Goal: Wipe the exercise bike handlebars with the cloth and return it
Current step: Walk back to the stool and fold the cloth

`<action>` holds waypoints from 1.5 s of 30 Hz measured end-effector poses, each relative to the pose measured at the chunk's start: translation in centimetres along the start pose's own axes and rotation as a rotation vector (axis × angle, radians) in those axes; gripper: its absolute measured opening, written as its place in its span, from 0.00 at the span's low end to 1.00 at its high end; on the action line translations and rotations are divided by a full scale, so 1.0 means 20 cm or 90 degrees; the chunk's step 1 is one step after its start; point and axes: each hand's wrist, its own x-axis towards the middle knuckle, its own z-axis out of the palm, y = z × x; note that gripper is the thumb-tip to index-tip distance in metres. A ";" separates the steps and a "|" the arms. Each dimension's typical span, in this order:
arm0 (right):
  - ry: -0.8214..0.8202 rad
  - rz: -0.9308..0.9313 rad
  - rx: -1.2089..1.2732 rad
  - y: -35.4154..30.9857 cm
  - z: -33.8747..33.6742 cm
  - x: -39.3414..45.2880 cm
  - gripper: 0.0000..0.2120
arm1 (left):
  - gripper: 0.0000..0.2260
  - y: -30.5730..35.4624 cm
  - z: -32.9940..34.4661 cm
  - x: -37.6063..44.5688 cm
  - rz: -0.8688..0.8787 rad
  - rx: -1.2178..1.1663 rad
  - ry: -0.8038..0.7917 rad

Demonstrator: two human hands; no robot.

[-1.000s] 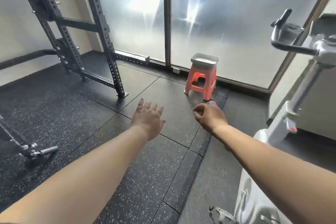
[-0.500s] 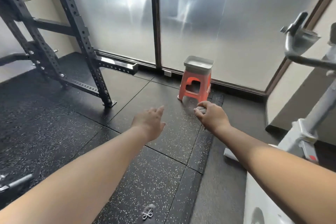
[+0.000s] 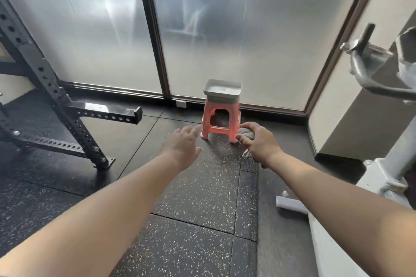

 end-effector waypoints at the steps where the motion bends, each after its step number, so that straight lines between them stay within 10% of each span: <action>1: 0.002 0.006 0.014 0.00 0.01 0.05 0.19 | 0.28 -0.02 0.01 0.06 0.008 -0.014 0.003; 19: -0.006 -0.059 0.159 0.00 -0.08 1.39 0.33 | 0.13 0.02 0.00 1.58 -0.172 -0.877 -0.184; 45: 0.025 -0.043 0.160 0.03 0.08 3.07 0.35 | 0.06 -0.54 0.20 3.35 -0.034 -0.875 -0.124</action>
